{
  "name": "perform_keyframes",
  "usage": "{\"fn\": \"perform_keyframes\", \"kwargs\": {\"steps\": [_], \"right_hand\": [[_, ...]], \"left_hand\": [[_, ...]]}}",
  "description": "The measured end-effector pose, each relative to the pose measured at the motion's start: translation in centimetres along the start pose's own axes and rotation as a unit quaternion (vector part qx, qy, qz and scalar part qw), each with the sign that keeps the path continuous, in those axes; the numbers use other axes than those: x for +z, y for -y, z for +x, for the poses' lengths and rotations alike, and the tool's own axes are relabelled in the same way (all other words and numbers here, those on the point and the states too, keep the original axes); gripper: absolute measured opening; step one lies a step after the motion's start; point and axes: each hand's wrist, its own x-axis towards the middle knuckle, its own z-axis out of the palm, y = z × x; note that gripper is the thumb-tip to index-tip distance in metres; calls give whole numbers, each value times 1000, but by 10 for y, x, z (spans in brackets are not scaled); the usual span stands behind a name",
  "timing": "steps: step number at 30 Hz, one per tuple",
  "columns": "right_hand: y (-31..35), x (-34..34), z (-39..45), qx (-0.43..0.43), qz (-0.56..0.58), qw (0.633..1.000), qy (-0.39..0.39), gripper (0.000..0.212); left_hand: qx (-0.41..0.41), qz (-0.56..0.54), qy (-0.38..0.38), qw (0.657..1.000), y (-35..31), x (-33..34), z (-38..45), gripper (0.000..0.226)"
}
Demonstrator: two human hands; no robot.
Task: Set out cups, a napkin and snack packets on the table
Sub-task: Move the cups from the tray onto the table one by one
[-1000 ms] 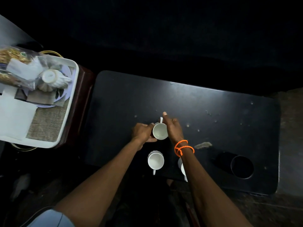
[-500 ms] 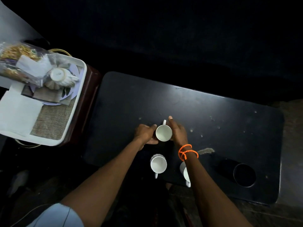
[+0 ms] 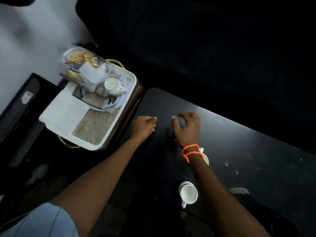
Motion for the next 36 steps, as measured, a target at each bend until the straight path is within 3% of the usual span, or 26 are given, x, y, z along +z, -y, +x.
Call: {"fn": "perform_keyframes", "kwargs": {"steps": [6,9,11,17,25,31,36], "right_hand": [[90,80,42,-109,-2,980,168,24],[120,112,64,-129,-31,972,192,25],[134,128,73,-129,-56,973,183,33],[149,155,84,-162,-109,970,141,29],[152,145,87,-145,-46,978,145,23],[159,107,99,-114,115,975,151,14],[147,57,110,26,324,929,176,15]], "left_hand": [[108,-5,-129,986,-21,-84,34,23],[169,18,-230,958,-28,-115,50,20],[177,27,-258,949,-31,-131,61,29],[150,30,-199,968,-36,-149,80,48],[97,-152,-128,975,-41,-151,81,43],[143,-207,-121,960,-64,-130,71,38],[122,-229,-45,965,-93,-88,53,31]]}}
